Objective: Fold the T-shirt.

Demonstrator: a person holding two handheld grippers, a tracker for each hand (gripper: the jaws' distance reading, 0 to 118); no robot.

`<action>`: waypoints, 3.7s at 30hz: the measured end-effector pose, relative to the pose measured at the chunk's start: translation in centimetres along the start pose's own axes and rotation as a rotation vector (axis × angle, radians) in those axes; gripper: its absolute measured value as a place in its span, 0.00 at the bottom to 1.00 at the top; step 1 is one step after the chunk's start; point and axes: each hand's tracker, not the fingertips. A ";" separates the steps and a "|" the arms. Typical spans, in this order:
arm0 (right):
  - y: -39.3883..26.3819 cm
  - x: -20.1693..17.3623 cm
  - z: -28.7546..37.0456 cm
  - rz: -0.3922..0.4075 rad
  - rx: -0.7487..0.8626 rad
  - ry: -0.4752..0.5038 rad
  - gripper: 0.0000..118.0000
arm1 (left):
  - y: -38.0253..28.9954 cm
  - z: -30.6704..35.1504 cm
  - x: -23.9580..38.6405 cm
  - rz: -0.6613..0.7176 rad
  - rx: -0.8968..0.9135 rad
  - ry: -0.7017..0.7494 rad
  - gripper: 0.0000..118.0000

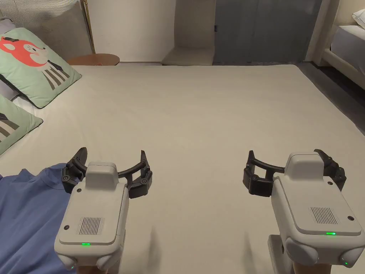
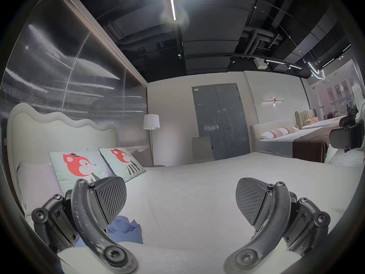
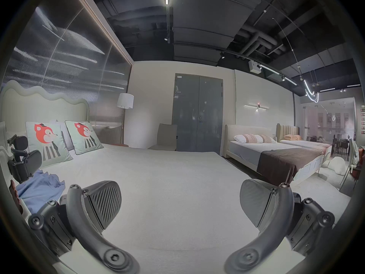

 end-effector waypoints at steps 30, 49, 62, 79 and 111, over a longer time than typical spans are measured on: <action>0.2 -0.3 -0.1 0.012 0.011 0.012 1.00 | 0.2 0.0 -0.4 0.000 0.009 0.002 0.94; 0.1 -0.1 0.0 0.017 0.012 0.013 1.00 | 0.2 0.0 -0.2 -0.015 0.011 -0.003 0.94; 0.1 -0.1 0.0 0.017 0.012 0.016 1.00 | 0.1 0.0 -0.3 -0.017 0.014 0.003 0.94; 0.2 -0.4 -0.2 0.017 -0.007 -0.028 0.00 | 0.8 0.0 0.2 -0.010 -0.003 0.028 0.00; 1.2 -23.3 -3.2 -0.007 -0.012 0.543 0.00 | -0.4 9.5 -21.4 -0.078 -0.129 0.558 0.00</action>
